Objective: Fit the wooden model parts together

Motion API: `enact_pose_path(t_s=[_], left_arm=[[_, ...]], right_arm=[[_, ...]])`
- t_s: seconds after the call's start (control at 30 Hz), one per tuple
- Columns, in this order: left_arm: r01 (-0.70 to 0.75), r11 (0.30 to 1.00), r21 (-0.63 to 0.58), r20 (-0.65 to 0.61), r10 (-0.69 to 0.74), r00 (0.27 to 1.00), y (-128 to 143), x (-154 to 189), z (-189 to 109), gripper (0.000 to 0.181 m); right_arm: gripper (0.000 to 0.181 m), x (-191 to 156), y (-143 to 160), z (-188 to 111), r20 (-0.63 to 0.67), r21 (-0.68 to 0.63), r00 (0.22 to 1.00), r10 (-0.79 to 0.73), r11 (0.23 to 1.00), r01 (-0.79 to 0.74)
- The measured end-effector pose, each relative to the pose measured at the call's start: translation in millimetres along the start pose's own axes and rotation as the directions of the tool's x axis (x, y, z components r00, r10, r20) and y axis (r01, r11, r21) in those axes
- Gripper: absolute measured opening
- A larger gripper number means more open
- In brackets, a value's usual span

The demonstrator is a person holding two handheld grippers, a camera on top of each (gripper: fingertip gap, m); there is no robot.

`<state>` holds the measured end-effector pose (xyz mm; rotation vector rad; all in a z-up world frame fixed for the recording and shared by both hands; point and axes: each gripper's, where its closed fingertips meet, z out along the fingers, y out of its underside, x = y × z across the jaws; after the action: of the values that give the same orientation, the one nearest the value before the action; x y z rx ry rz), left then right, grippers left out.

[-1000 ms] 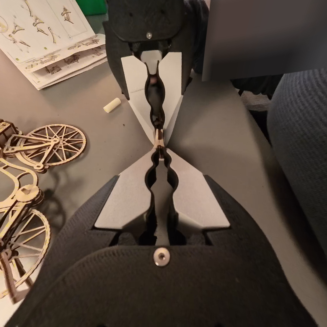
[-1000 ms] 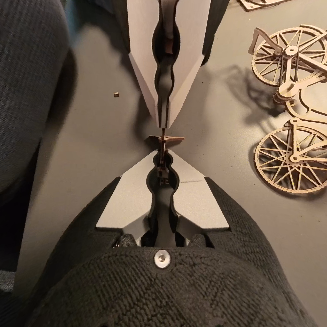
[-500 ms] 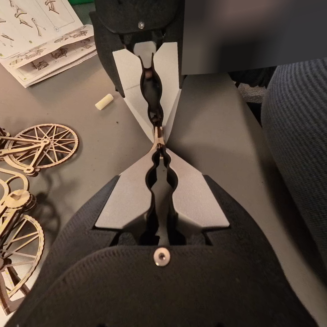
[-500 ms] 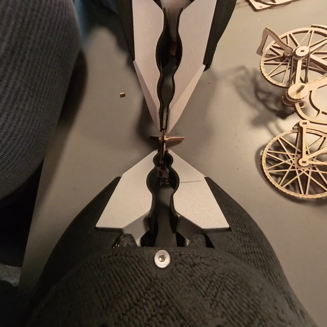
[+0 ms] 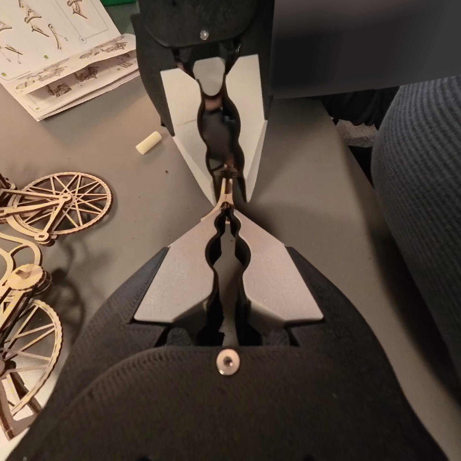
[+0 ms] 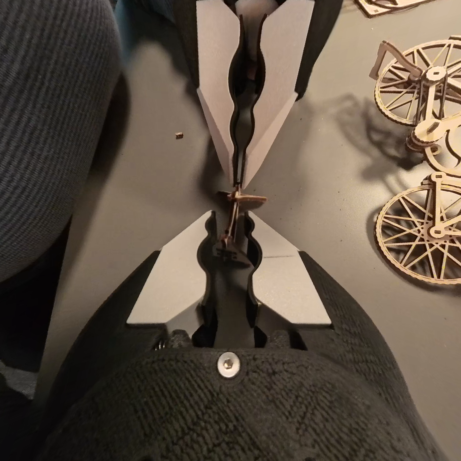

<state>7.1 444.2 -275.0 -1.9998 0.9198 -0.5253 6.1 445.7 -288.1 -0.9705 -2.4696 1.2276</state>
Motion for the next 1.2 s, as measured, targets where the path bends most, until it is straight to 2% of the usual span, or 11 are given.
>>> enact_pose_path(t_s=[0.07,0.2,0.33,0.43,0.77,0.9,0.97,1.13,1.2], left_arm=[[0.002,1.0,0.011,-0.021,-0.002,1.0,-1,4,-2,0.005],[0.044,0.999,0.018,-0.053,-0.043,0.998,1,8,-7,0.025],[0.058,0.998,-0.008,-0.041,-0.058,0.997,5,9,-5,0.03],[0.06,0.997,-0.049,-0.033,-0.062,0.998,10,14,-1,0.028],[0.092,0.993,-0.08,-0.007,-0.093,0.996,12,15,4,0.023],[0.081,0.992,-0.093,-0.009,-0.083,0.997,14,17,5,0.012],[0.08,0.991,-0.104,-0.012,-0.081,0.997,15,17,6,0.006],[0.078,0.992,-0.102,-0.036,-0.082,0.996,15,20,6,0.009],[0.098,0.991,-0.091,-0.074,-0.105,0.992,13,23,4,0.011]], right_arm=[[0.024,1,1,-2,0.002,0.004,1.0,0.021,1.0,-0.021],[0.023,3,0,-4,-0.009,0.013,1.0,0.016,1.0,-0.016],[0.022,3,-3,-7,-0.019,0.027,1.0,0.0,1.0,0.0],[0.021,2,-5,-9,-0.026,0.038,1.0,-0.008,0.999,0.009],[0.006,-2,-7,-8,0.007,0.054,1.0,-0.008,0.998,0.008],[0.001,-2,-8,-7,0.007,0.055,1.0,-0.006,0.998,0.006],[0.001,-2,-9,-7,0.011,0.059,1.0,-0.006,0.998,0.005],[0.0,-3,-8,-7,0.014,0.061,1.0,-0.007,0.998,0.007],[0.008,0,-6,-7,0.002,0.052,1.0,-0.002,0.999,0.002]])
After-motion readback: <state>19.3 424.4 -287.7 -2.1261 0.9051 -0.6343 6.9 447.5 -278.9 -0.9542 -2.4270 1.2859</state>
